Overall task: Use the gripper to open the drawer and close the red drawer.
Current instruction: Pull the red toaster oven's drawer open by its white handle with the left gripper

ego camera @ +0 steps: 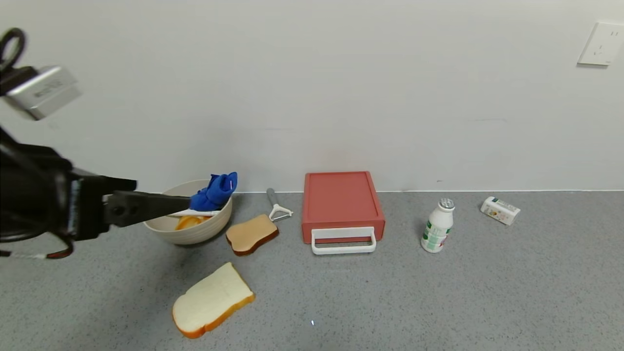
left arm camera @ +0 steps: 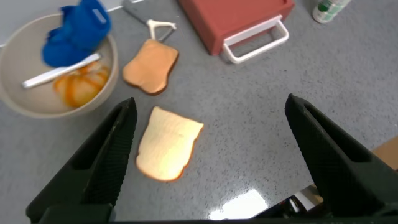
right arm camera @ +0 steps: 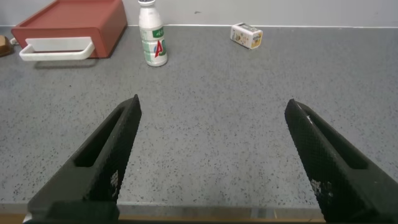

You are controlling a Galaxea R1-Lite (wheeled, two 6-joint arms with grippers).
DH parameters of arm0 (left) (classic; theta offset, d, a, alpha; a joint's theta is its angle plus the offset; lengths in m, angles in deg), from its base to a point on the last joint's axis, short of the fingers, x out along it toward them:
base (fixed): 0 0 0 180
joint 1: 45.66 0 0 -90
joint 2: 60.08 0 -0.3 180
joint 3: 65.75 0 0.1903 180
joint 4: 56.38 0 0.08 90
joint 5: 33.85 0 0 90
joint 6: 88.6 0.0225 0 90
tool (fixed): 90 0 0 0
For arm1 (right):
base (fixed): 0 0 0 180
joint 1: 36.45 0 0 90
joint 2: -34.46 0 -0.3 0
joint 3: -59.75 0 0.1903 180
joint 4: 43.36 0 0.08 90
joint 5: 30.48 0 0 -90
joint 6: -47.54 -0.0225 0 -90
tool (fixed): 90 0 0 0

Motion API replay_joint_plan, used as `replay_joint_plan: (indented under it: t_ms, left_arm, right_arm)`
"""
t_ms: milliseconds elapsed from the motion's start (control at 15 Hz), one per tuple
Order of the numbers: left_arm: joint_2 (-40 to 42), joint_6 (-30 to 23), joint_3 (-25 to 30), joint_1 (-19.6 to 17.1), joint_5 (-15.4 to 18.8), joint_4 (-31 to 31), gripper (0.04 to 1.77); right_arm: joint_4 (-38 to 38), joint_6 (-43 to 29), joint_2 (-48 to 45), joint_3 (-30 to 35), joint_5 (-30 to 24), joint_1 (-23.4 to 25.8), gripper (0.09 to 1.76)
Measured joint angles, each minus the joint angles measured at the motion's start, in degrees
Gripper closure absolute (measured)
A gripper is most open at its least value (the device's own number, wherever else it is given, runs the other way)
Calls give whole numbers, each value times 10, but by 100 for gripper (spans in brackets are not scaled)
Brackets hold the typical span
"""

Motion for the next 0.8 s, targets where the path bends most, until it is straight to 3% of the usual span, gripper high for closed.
replay_joint_plan:
  t_ms: [333,733,800]
  left_arm:
    - [-198,46,-125,54,57,-10,9]
    - [-347,74,-208,116,60,-10,9]
    - [-364,77,-217,122,59,-11,18]
  right_arm:
    - [0,0,0,0,0,0,15]
    - [0,0,0,0,0,0,15]
    - [0,0,0,0,0,0,15]
